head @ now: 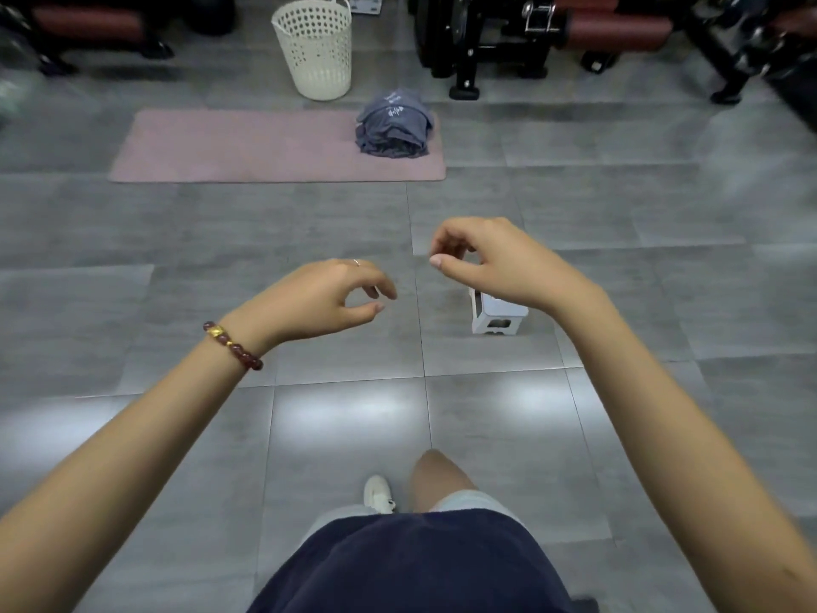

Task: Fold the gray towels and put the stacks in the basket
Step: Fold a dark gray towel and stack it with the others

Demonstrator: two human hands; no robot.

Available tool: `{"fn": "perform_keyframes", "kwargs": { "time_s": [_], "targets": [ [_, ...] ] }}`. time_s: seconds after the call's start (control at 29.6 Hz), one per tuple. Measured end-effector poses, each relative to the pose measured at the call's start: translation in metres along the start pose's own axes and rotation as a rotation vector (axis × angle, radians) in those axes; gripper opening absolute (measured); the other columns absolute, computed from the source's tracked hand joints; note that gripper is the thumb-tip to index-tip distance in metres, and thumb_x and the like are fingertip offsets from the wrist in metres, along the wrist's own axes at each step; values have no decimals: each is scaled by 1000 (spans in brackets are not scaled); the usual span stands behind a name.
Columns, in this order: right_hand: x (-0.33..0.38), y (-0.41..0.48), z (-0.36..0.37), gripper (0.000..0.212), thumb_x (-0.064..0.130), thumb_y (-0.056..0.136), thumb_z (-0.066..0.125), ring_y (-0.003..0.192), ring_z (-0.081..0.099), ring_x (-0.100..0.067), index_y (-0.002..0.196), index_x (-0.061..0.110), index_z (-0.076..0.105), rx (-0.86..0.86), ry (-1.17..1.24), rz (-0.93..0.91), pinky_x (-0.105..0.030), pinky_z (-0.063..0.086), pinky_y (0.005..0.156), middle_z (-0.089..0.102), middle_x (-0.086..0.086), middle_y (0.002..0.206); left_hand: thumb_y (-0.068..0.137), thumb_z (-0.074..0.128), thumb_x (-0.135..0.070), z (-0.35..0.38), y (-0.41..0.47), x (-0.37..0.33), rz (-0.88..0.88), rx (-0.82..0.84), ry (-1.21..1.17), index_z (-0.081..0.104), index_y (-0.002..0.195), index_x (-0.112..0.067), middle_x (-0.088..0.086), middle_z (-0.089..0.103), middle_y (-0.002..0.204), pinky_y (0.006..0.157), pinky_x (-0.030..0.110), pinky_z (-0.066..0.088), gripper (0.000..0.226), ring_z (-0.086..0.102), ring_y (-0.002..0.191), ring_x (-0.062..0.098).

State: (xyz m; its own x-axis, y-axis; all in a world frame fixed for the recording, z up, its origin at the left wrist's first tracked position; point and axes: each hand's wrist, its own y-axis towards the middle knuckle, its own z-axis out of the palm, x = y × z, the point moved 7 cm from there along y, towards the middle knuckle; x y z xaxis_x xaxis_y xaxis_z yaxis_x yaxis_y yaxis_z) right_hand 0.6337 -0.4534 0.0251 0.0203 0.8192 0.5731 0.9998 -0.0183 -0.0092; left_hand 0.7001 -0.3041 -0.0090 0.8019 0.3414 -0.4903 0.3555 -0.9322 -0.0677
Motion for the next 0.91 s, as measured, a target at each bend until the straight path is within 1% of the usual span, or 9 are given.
{"fn": "perform_keyframes", "kwargs": {
  "time_s": [0.14, 0.24, 0.27, 0.34, 0.51, 0.71, 0.78, 0.88, 0.91],
  "targets": [
    [-32, 68, -12, 12, 30, 91, 56, 84, 59, -11, 91, 19, 62, 2, -4, 22, -29, 48, 77, 65, 5, 88, 89, 59, -27, -25, 54, 48, 16, 10, -4, 64, 106, -26, -18, 58, 100, 81, 31, 47, 18, 55, 91, -3],
    [-66, 128, -22, 15, 32, 91, 56, 84, 60, -12, 89, 19, 62, 15, -26, 28, -21, 43, 68, 64, 6, 86, 90, 58, -32, -40, 104, 88, 16, 25, 6, 64, 108, -25, -13, 63, 104, 80, 30, 47, 20, 57, 94, 0],
    [-77, 149, -27, 15, 33, 90, 56, 84, 60, -13, 89, 19, 62, 14, -31, 18, -21, 43, 66, 64, 6, 86, 89, 56, -36, -45, 121, 102, 8, 21, 6, 64, 107, -26, -12, 64, 104, 80, 30, 47, 23, 58, 95, 1],
    [-95, 194, -38, 16, 32, 90, 56, 84, 60, -12, 89, 17, 63, 4, -20, 1, -24, 44, 69, 65, 5, 86, 85, 50, -44, -57, 154, 131, -9, 10, -1, 64, 106, -28, -14, 65, 105, 81, 31, 48, 31, 57, 95, 0],
    [-129, 301, -71, 12, 26, 91, 59, 81, 61, -12, 88, 15, 64, -14, 195, -14, -26, 46, 76, 67, 1, 85, 86, 56, -35, -106, 239, 194, -67, -22, -5, 65, 107, -24, -12, 67, 106, 85, 36, 49, 26, 59, 96, 4],
    [-144, 432, -98, 12, 30, 91, 58, 71, 54, -1, 85, 20, 61, 17, 211, -58, -20, 43, 69, 60, 13, 77, 81, 46, -46, -174, 304, 265, -93, -79, -48, 65, 106, -25, -18, 63, 101, 84, 29, 48, 37, 56, 93, -3],
    [-149, 474, -100, 12, 29, 91, 58, 72, 55, -4, 85, 19, 60, 29, 217, -63, -19, 42, 68, 60, 12, 77, 80, 42, -50, -191, 321, 299, -109, -85, -60, 65, 106, -25, -16, 65, 103, 84, 26, 47, 42, 57, 93, -2],
    [-155, 543, -100, 12, 28, 91, 58, 73, 55, -7, 85, 18, 61, 28, 197, -78, -20, 42, 67, 61, 10, 76, 79, 43, -49, -216, 350, 362, -138, -86, -75, 65, 105, -27, -16, 66, 104, 77, 13, 43, 40, 59, 95, -1],
    [-157, 567, -99, 12, 28, 91, 58, 73, 56, -8, 85, 18, 61, 23, 190, -74, -22, 43, 68, 61, 9, 77, 80, 43, -49, -224, 359, 384, -141, -81, -78, 65, 105, -27, -16, 66, 104, 77, 15, 45, 40, 59, 95, -1]
  ]
}}
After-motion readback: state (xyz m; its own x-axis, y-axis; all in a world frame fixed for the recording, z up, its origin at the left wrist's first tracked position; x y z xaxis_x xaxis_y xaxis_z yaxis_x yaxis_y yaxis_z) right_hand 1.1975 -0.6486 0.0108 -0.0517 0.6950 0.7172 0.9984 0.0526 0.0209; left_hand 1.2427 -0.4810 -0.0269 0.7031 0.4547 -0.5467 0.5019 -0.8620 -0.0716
